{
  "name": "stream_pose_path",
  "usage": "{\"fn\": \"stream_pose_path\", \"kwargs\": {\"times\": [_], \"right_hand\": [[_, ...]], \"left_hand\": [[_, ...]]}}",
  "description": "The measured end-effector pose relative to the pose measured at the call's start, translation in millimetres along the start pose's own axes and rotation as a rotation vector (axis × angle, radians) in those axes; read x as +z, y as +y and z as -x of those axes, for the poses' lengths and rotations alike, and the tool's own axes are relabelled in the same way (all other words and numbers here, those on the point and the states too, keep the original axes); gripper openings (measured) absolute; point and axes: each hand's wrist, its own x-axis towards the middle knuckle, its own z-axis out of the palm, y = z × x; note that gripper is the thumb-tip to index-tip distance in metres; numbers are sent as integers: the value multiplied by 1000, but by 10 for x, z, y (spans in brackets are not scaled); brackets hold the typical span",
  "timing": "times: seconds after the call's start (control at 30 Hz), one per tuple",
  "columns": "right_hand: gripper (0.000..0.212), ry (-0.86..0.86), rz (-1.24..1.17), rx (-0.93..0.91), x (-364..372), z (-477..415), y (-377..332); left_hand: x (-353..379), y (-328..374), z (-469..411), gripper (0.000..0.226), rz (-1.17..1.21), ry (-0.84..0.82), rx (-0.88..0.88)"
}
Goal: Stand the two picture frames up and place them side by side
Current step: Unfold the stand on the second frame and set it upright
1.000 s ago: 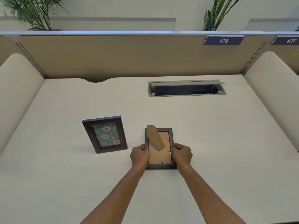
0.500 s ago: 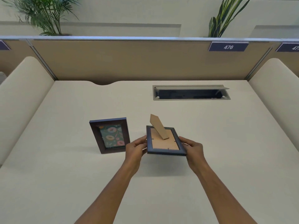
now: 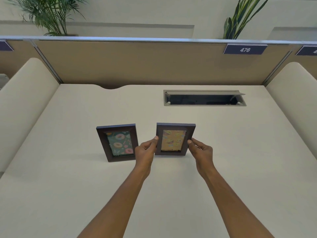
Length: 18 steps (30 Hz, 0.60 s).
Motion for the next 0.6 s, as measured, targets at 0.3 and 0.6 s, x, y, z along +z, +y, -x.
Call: {"fn": "stream_pose_path", "kwargs": {"times": [0.3,0.6], "right_hand": [[38,0,112,-23,34,40,76],[33,-2,271,-78,43,145,191]], "left_hand": [[-63,-153,-49,45,-90,39,-26],[156,-140,-47,80,-133,-60,-200]]}}
